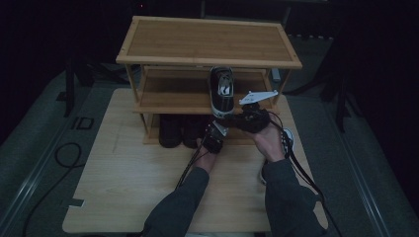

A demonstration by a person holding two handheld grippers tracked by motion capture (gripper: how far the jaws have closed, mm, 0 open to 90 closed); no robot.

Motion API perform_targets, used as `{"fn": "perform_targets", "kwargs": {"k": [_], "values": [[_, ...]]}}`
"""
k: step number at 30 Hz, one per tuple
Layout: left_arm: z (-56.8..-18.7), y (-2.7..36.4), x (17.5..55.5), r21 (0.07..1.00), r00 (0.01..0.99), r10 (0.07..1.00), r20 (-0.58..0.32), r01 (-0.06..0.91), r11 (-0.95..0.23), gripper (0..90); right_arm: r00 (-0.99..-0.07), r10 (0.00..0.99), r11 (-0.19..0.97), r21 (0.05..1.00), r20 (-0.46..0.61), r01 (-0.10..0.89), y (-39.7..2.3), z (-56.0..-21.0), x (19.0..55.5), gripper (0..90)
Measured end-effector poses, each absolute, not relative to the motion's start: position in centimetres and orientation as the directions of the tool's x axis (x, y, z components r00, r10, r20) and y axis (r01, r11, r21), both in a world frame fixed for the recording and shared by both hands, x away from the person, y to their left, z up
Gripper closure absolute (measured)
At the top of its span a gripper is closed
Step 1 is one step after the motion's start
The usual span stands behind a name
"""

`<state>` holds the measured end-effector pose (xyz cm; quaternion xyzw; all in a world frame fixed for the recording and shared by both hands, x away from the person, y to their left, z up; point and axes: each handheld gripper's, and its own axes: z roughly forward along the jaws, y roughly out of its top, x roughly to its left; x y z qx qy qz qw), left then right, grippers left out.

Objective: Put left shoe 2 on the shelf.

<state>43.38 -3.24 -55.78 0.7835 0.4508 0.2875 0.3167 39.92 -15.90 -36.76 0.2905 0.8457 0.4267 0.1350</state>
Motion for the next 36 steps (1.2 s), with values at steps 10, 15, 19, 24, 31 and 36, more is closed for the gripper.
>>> {"fn": "perform_targets", "kwargs": {"k": [10,15,19,24,31,36], "values": [[-55.9,-3.4,43.4,0.766,0.422,0.894,0.153,0.521,-0.377,90.0,-0.782,0.623,0.482,0.797,-0.02,0.365,-15.6,-36.9,40.4,90.0],[-55.9,-3.4,43.4,0.767,0.421,0.894,0.151,0.521,-0.375,90.0,-0.771,0.636,0.48,0.797,-0.028,0.367,-15.7,-37.0,40.6,90.0],[-55.9,-3.3,43.4,0.767,0.422,0.894,0.149,0.522,-0.374,90.0,-0.751,0.659,0.468,0.801,-0.035,0.373,-15.6,-37.2,41.0,90.0],[-55.9,-3.3,43.4,0.766,0.421,0.894,0.15,0.523,-0.375,90.0,-0.747,0.664,0.453,0.807,-0.021,0.38,-15.5,-37.4,41.4,90.0],[-55.9,-3.4,43.4,0.765,0.42,0.894,0.155,0.521,-0.378,90.0,-0.757,0.654,0.451,0.81,-0.015,0.374,-15.4,-37.5,41.6,90.0],[-55.9,-3.4,43.4,0.766,0.421,0.894,0.156,0.52,-0.379,90.0,-0.764,0.645,0.45,0.813,-0.009,0.37,-15.3,-37.5,41.6,90.0]]}}
